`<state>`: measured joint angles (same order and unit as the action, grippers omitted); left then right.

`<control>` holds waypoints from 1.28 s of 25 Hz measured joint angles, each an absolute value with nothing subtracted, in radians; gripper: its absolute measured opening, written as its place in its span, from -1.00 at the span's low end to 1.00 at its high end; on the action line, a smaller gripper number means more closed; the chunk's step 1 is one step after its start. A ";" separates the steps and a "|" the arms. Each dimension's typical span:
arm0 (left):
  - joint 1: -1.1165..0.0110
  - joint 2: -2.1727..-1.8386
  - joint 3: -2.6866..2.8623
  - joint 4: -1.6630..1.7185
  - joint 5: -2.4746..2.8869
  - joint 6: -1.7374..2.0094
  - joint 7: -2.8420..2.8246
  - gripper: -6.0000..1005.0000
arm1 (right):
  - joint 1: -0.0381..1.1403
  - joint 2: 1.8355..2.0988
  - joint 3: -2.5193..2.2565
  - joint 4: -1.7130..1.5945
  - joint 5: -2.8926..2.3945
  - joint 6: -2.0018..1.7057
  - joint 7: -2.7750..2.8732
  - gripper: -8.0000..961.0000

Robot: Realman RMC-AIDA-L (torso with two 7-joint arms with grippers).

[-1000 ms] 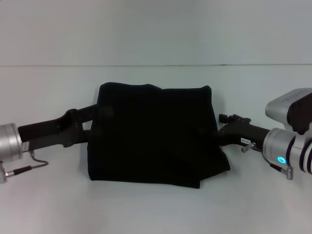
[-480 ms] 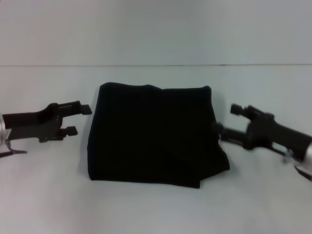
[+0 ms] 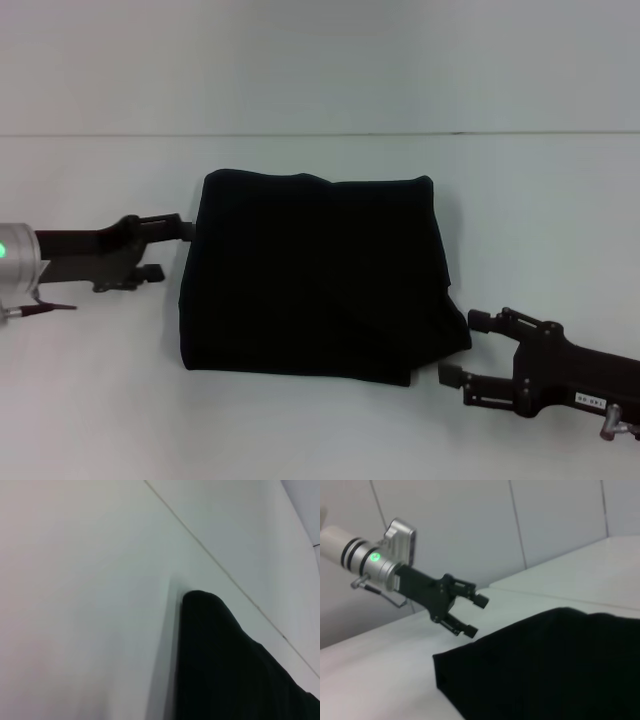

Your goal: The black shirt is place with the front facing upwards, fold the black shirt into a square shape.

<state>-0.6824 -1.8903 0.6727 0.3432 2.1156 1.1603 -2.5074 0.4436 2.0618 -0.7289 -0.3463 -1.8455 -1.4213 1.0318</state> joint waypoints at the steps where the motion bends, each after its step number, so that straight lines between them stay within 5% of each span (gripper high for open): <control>1: -0.686 -1.896 0.673 0.343 2.118 1.164 -2.508 0.81 | 0.445 2.062 -0.729 -0.345 -1.852 -1.421 1.032 0.97; 17: -0.696 -1.922 0.710 0.332 2.126 1.193 -2.518 0.80 | 0.446 2.064 -0.735 -0.346 -1.856 -1.453 1.041 0.97; 28: -0.678 -1.910 0.734 0.345 2.161 1.258 -2.570 0.23 | 0.442 2.062 -0.734 -0.347 -1.856 -1.456 1.041 0.97; 32: -0.689 -1.919 0.741 0.344 2.175 1.254 -2.572 0.24 | 0.444 2.062 -0.735 -0.347 -1.856 -1.457 1.040 0.97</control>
<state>-0.6891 -1.9189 0.7406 0.3445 2.1754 1.2544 -2.5720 0.4438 2.0623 -0.7348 -0.3475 -1.8560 -1.4565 1.0396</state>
